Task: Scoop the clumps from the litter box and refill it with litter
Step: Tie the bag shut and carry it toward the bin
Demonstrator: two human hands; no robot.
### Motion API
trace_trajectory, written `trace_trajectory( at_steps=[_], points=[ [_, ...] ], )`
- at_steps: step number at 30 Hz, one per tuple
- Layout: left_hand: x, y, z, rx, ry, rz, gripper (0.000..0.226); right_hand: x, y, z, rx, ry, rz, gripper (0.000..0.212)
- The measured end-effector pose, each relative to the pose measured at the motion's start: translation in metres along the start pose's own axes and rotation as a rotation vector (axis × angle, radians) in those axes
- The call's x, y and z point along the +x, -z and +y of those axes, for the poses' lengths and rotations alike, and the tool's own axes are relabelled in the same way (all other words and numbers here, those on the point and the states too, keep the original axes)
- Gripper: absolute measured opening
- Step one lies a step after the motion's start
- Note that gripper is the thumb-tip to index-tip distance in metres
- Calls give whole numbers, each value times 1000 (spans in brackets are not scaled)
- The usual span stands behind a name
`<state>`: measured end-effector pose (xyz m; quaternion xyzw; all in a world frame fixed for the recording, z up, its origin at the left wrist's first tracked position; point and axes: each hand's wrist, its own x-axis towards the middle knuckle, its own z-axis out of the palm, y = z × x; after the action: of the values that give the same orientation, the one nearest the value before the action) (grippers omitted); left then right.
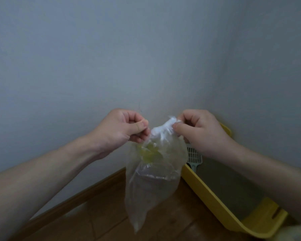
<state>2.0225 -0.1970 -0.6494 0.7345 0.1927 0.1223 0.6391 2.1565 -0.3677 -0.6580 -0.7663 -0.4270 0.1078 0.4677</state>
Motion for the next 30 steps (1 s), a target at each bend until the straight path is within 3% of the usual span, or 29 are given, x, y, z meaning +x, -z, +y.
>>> trace_trajectory(
  at_steps=[3,8,12,16,18,22,25,27,30],
  points=[
    [-4,-13,23,-236,75,-101,7,-3,-1,-25,-26,40,42,22],
    [-7,-16,50,-469,245,-189,28,-7,-2,-50,-156,105,225,21],
    [-11,-17,53,-358,222,-50,20,-5,0,-52,-167,134,184,22],
    [-11,-11,52,-277,190,55,20,-1,12,-49,-90,112,-2,25],
    [-13,-9,51,-121,185,75,10,0,18,-48,-83,108,-82,25],
    [-13,-2,46,139,123,92,17,0,24,-47,-176,71,-214,25],
    [-8,0,41,101,169,144,19,1,22,-44,-201,78,-203,26],
    [-2,6,34,64,183,264,22,3,20,-37,-204,50,-175,26],
    [2,32,16,260,140,430,23,5,28,-15,-152,-63,-121,26]
  ],
)
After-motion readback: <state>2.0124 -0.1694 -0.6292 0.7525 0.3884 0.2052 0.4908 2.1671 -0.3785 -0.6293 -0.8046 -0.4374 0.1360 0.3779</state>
